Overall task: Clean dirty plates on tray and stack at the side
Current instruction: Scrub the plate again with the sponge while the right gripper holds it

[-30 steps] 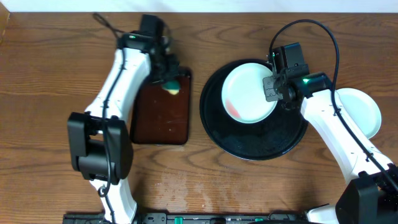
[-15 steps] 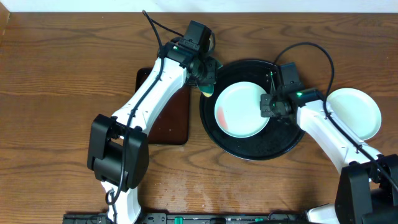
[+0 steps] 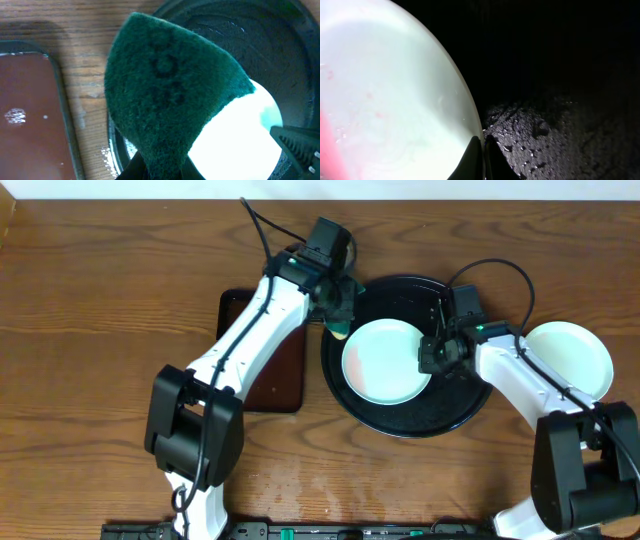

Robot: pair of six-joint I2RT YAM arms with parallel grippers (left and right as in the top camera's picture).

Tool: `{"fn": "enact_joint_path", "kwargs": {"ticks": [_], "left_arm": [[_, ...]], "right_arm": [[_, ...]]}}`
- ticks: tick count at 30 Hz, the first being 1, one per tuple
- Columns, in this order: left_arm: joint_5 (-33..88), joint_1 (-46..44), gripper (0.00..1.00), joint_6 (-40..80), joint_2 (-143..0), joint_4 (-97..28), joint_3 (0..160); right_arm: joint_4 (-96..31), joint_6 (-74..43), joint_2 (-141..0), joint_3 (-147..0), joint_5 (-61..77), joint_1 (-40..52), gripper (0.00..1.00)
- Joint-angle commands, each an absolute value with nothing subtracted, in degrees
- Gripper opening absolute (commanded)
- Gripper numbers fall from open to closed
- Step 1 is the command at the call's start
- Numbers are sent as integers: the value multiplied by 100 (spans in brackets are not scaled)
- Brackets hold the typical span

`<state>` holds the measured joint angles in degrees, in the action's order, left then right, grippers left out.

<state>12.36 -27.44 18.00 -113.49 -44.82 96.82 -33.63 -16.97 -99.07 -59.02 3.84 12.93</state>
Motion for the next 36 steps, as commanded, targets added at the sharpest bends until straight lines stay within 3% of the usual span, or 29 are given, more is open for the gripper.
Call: {"fn": "enact_joint_path", "kwargs": {"ticks": [1,15,36], "left_arm": [[958,-2928,7,1717,-11306,-4491,9642],[1114,-3155,7,1201,-11316,-4440,9129],[1389,-3533,7,1011,-11316,-3162,8154]], "right_arm": [[-3343,-1778,-9979,-5848,523,1282,1],[-3339,-1774,-9979,-5850,521,1278,1],[-3297,-1752,-9979,-5848,521,1278,1]]}}
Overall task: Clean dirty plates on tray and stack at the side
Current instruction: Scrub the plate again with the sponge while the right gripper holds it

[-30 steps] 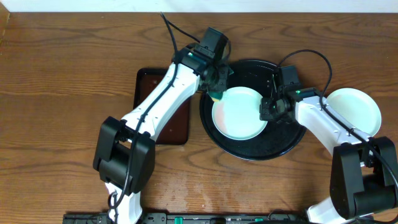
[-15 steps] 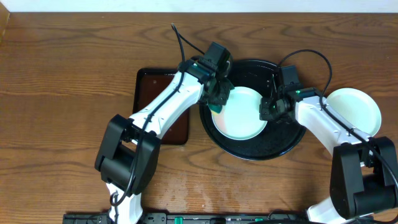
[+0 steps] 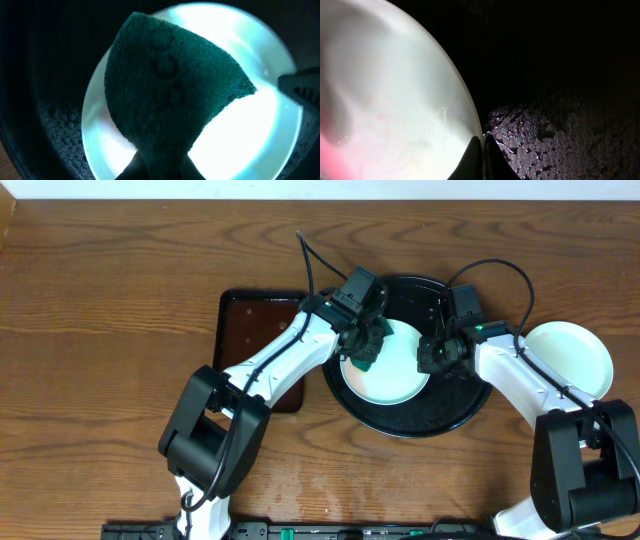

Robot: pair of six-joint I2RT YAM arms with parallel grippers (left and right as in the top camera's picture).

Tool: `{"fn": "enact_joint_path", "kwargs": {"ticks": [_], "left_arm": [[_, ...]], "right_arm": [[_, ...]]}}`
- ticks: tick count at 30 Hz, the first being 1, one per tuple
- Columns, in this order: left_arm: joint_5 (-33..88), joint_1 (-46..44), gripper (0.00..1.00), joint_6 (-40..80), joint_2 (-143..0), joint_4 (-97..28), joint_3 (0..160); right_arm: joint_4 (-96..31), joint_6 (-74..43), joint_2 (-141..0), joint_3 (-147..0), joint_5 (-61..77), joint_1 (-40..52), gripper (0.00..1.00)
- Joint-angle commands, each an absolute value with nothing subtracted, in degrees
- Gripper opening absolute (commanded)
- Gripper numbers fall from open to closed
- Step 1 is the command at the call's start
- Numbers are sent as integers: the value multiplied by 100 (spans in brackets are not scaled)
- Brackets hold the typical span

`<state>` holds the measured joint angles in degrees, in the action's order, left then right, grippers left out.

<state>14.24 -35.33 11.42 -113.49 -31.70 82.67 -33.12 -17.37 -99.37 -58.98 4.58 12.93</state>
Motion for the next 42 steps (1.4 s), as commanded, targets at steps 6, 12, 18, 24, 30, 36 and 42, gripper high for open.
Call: {"fn": "enact_joint_path", "kwargs": {"ticks": [6,12,18,24,30,36,42], "left_arm": [[1214,-3533,7,1020,-11351,-3059,7979],[1092,-3544,7,1033,-11413,-2440,7695],[1087,-3544,7,1033,-11544,-2316,7638],[1087,-3544,7,1031,-11681,-2202,7629],[1015,-3544,8,1035,-11684,-1752,7629],[679,-3544,7,1035,-11756,-1380,7629],[679,-3544,8,1033,-11950,-993,7629]], "right_arm": [[-3293,-1754,-9979,-5848,521,1278,1],[-3297,-1750,-9979,-5848,521,1278,1],[-3295,-1662,-9979,-5848,523,1278,1],[-3295,-1664,-9979,-5850,523,1278,1],[-3304,-1664,-9979,-5848,523,1280,1],[-3334,-1664,-9979,-5850,523,1280,1],[-3345,-1664,-9979,-5848,523,1280,1]]}}
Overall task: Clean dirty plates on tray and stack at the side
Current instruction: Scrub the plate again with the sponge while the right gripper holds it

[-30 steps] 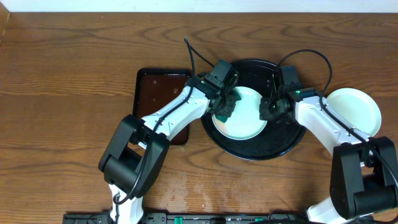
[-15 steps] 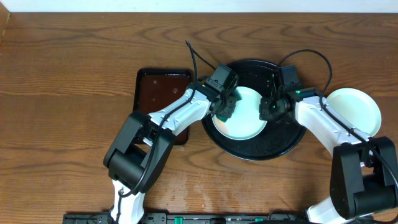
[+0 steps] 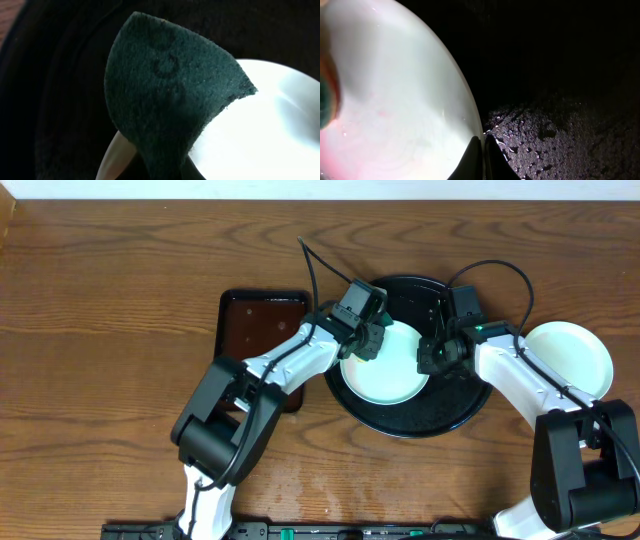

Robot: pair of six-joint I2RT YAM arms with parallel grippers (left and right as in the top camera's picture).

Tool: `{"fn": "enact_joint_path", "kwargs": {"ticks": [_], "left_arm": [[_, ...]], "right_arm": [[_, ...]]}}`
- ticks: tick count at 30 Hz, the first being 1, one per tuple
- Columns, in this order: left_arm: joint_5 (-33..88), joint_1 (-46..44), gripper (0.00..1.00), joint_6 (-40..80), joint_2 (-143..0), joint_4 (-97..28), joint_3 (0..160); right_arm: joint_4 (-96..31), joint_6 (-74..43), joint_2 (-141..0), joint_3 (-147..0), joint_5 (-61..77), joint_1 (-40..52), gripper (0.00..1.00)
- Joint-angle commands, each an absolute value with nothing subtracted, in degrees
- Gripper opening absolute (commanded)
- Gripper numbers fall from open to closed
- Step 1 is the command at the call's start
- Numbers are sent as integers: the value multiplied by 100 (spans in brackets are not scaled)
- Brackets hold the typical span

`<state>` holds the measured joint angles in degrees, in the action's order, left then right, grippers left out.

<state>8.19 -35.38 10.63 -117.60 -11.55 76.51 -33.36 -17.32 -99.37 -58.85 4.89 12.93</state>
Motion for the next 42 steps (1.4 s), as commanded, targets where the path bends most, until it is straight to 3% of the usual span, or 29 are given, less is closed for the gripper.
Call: {"fn": "enact_joint_path", "kwargs": {"ticks": [1,11,25,42], "left_arm": [[679,-3544,8,1033,-11959,-926,7629],[683,-3544,8,1295,-11406,-447,7784],[683,-3551,7,1293,-11190,-2355,7564],[674,-3621,8,1293,-11299,-904,6759]], "right_arm": [[-3345,-1664,-9979,-5848,523,1280,1],[-3345,-1664,-9979,-5848,523,1280,1],[-3336,-1664,-9979,-5848,521,1278,1],[-3319,-1667,-9979,-5848,523,1280,1]]}}
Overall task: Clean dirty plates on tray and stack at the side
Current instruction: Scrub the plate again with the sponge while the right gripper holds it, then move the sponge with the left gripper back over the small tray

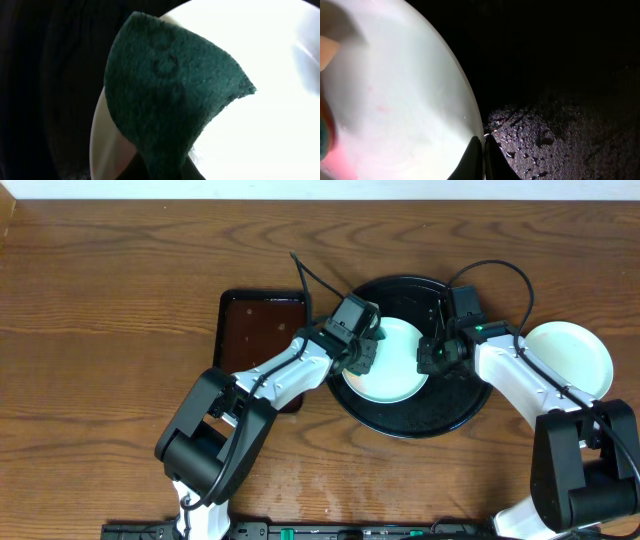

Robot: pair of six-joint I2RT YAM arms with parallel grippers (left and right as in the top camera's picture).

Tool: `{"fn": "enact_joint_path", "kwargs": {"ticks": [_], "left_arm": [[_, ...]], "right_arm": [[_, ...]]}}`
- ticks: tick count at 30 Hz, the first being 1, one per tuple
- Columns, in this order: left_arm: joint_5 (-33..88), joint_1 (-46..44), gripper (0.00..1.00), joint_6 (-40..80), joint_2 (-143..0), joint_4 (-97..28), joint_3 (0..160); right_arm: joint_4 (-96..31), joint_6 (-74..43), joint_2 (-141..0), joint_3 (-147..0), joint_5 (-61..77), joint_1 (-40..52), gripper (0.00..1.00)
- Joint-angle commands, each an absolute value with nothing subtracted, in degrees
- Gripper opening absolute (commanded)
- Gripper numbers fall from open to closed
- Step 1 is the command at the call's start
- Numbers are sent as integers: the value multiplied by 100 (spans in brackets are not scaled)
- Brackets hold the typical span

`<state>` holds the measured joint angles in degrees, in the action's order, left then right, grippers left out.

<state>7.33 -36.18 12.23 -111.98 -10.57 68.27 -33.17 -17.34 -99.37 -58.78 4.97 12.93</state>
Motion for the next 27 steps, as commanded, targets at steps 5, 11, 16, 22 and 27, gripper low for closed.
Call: {"fn": "enact_joint_path", "kwargs": {"ticks": [5,11,16,22,27], "left_arm": [[596,-3618,8,1295,-11570,-519,6759],[316,-3607,8,1291,-11671,250,6805],[316,-3597,8,1293,-11432,572,7059],[309,-3542,8,1295,-10906,760,7131],[309,-3393,7,1319,-10195,16,7131]], "right_arm": [[-3321,-1667,-9979,-5848,523,1280,1],[-3321,-1664,-9979,-5848,523,1280,1],[-3321,-1664,-9979,-5848,523,1280,1],[-3321,-1664,-9979,-5848,523,1280,1],[-3315,-1664,-9979,-5848,523,1280,1]]}}
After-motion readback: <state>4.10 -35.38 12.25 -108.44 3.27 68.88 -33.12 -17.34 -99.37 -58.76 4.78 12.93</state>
